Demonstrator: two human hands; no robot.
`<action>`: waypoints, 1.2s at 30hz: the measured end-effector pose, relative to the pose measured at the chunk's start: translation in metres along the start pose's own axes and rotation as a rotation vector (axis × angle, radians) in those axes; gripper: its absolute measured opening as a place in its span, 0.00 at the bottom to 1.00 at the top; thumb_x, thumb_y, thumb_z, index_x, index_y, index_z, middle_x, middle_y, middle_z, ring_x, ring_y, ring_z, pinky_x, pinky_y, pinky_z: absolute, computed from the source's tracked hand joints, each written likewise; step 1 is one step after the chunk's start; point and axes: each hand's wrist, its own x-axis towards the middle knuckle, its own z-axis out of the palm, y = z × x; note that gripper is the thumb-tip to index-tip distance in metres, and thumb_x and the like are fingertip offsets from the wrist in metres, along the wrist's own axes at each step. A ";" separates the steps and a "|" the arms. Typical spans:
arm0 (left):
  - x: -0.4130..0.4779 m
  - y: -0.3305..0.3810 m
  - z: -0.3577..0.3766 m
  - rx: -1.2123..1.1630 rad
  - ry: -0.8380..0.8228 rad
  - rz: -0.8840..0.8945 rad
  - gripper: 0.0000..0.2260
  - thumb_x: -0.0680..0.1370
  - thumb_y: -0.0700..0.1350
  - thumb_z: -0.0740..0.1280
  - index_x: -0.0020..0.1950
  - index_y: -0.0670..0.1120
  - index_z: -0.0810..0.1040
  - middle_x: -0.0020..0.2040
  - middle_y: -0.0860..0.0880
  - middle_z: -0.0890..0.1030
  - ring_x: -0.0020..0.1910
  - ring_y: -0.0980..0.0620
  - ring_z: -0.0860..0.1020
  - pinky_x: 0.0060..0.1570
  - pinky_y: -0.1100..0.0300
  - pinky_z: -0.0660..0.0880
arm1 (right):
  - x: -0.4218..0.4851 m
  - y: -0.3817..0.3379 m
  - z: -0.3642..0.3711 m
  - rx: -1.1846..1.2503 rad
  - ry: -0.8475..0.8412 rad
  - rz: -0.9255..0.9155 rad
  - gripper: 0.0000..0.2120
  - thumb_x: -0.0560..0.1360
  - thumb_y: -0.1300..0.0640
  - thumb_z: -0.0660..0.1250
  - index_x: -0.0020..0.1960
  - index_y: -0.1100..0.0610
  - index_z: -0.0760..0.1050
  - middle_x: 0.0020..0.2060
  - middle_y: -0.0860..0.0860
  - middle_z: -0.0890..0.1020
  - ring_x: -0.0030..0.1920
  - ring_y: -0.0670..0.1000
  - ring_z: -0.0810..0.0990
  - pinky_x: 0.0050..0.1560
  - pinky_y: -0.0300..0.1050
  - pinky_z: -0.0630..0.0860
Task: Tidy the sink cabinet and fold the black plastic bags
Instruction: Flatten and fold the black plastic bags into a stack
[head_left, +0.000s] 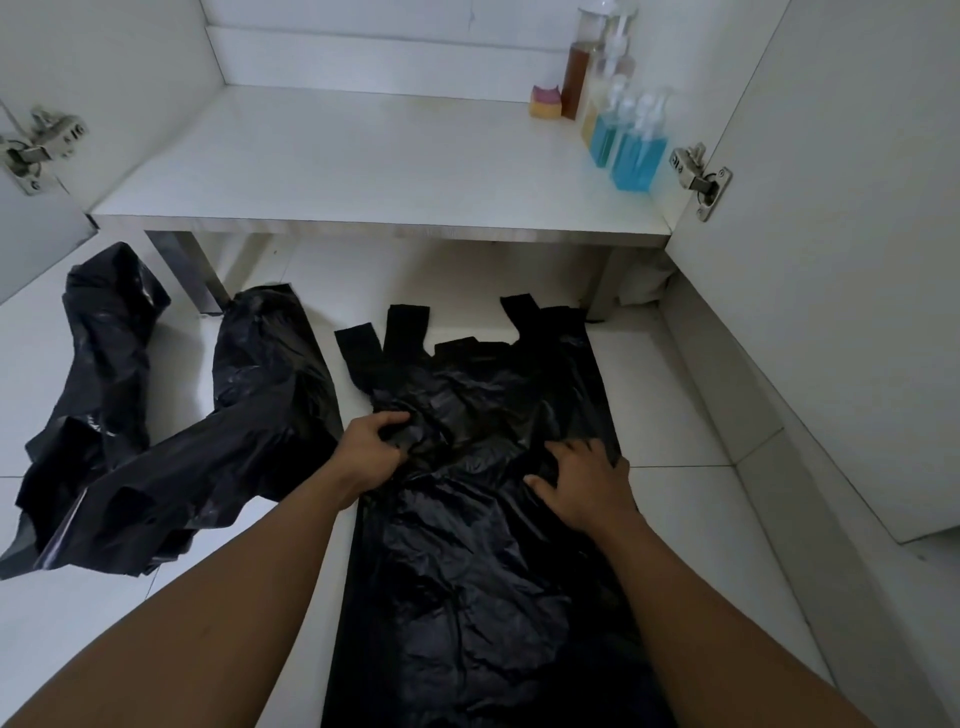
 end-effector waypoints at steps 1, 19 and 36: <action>0.000 0.000 -0.001 0.001 -0.009 0.002 0.26 0.77 0.33 0.71 0.73 0.45 0.73 0.68 0.43 0.76 0.60 0.47 0.77 0.64 0.57 0.74 | -0.002 -0.001 0.002 -0.026 0.029 0.021 0.30 0.78 0.34 0.56 0.74 0.50 0.65 0.70 0.52 0.72 0.71 0.55 0.64 0.68 0.64 0.59; -0.008 -0.010 0.006 0.384 0.224 0.492 0.25 0.72 0.40 0.77 0.68 0.42 0.77 0.65 0.45 0.75 0.63 0.49 0.76 0.68 0.61 0.69 | -0.018 0.000 0.022 0.018 0.099 0.075 0.32 0.75 0.30 0.57 0.70 0.50 0.68 0.68 0.53 0.68 0.68 0.56 0.64 0.67 0.60 0.64; -0.022 -0.036 0.000 0.915 0.024 0.208 0.42 0.65 0.71 0.74 0.74 0.54 0.70 0.79 0.45 0.58 0.76 0.40 0.57 0.72 0.37 0.59 | -0.028 0.007 0.029 0.074 0.115 -0.022 0.28 0.73 0.34 0.64 0.68 0.48 0.72 0.64 0.53 0.71 0.67 0.56 0.66 0.67 0.62 0.63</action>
